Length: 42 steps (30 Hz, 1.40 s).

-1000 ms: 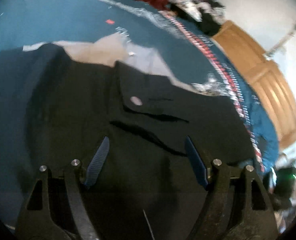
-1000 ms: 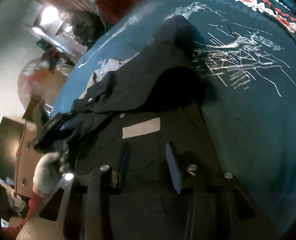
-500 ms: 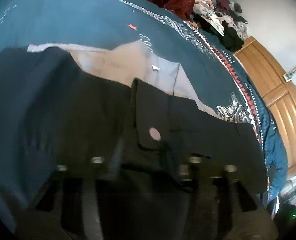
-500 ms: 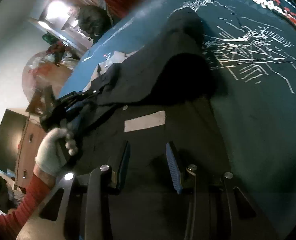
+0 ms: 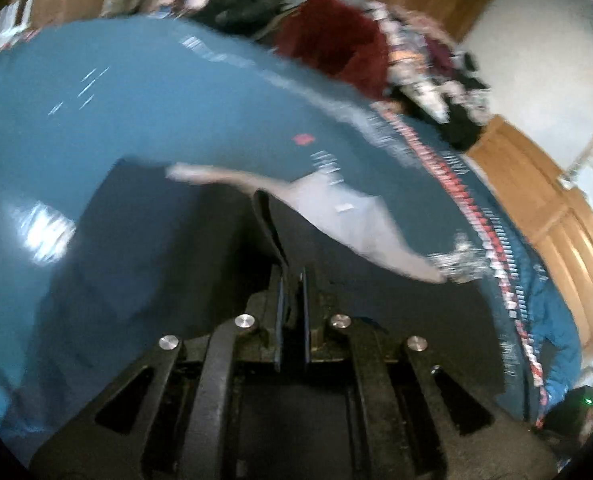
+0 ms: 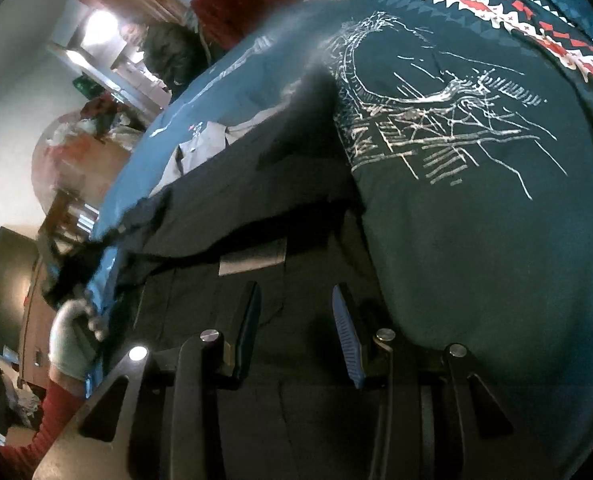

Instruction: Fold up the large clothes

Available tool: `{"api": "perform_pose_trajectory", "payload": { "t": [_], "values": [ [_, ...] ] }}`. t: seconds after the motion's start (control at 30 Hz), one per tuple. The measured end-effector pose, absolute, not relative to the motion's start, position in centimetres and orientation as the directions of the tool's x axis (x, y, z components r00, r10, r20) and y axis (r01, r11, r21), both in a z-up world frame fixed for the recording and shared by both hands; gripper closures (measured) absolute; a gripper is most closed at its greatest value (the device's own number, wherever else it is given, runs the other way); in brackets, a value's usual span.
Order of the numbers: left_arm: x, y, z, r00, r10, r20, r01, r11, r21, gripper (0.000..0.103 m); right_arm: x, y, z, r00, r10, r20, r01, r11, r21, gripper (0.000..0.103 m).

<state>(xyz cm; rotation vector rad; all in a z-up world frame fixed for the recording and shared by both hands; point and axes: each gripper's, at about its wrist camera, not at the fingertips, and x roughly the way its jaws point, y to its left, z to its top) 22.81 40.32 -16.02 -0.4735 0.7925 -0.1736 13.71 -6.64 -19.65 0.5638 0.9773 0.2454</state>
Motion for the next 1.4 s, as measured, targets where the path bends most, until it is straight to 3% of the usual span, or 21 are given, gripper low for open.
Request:
{"api": "perform_pose_trajectory", "payload": {
  "t": [0.23,0.33,0.4,0.43,0.57,0.67,0.73,0.87,0.93,1.0,1.13,1.17,1.27,1.3,1.4],
  "values": [
    [23.8,40.4,-16.8,0.681,-0.309,-0.664,-0.033,0.893,-0.449,0.097,17.6,-6.2,-17.0,0.604,0.429,-0.672,-0.038,0.857,0.514,0.060],
    [23.3,40.9,-17.1,0.684,-0.298,-0.666,-0.054,0.889,-0.454,0.097,21.5,-5.6,-19.4,0.550,0.403,-0.731,-0.026,0.884,0.468,0.060],
    [23.1,42.3,-17.3,0.688,-0.280,-0.669,-0.082,0.886,-0.456,0.097,23.6,-4.2,-23.1,0.416,0.350,-0.839,-0.021,0.926,0.376,0.066],
    [23.0,42.9,-17.4,0.691,-0.265,-0.672,-0.104,0.884,-0.455,0.097,23.6,-3.8,-23.1,0.434,0.334,-0.837,-0.050,0.936,0.348,0.066],
    [21.4,45.3,-16.9,0.713,-0.245,-0.657,-0.132,0.873,-0.469,0.097,22.5,-5.0,-19.2,0.490,0.384,-0.782,-0.109,0.918,0.382,0.059],
    [20.0,44.2,-15.2,0.731,-0.318,-0.604,-0.015,0.877,-0.480,0.096,24.5,-7.1,-17.3,0.544,0.419,-0.727,-0.112,0.895,0.431,0.046],
    [20.1,42.6,-14.6,0.716,-0.361,-0.597,0.061,0.885,-0.462,0.091,28.2,-7.9,-17.7,0.543,0.392,-0.743,-0.085,0.906,0.416,0.042],
    [21.9,41.7,-15.1,0.682,-0.349,-0.642,0.067,0.905,-0.421,0.070,36.9,-8.9,-21.9,0.443,0.431,-0.786,0.022,0.871,0.490,0.042],
    [22.7,42.0,-15.8,0.659,-0.358,-0.662,0.043,0.896,-0.442,0.061,38.6,-9.1,-23.4,0.427,0.461,-0.778,0.057,0.845,0.532,0.046],
    [23.0,41.9,-16.5,0.634,-0.368,-0.680,0.035,0.892,-0.450,0.050,39.2,-9.3,-24.0,0.435,0.462,-0.773,0.068,0.839,0.540,0.069],
    [23.7,40.1,-17.4,0.598,-0.367,-0.713,0.048,0.904,-0.424,0.042,39.3,-9.0,-24.1,0.457,0.451,-0.767,0.048,0.848,0.528,0.079],
    [23.9,39.7,-17.8,0.578,-0.351,-0.737,0.047,0.916,-0.399,0.043,39.2,-8.8,-24.0,0.466,0.445,-0.765,0.041,0.853,0.521,0.080],
    [24.6,38.8,-18.4,0.556,-0.302,-0.775,0.052,0.943,-0.329,0.078,39.2,-8.7,-23.7,0.497,0.451,-0.741,0.037,0.842,0.538,0.087],
    [24.1,38.8,-17.8,0.578,-0.266,-0.772,0.036,0.953,-0.301,0.095,39.4,-8.4,-23.1,0.515,0.447,-0.731,0.031,0.843,0.537,0.090],
    [23.1,40.3,-17.4,0.596,-0.212,-0.774,-0.020,0.960,-0.279,0.096,39.8,-8.2,-22.7,0.531,0.431,-0.729,0.005,0.859,0.511,0.091]
  ]
}}
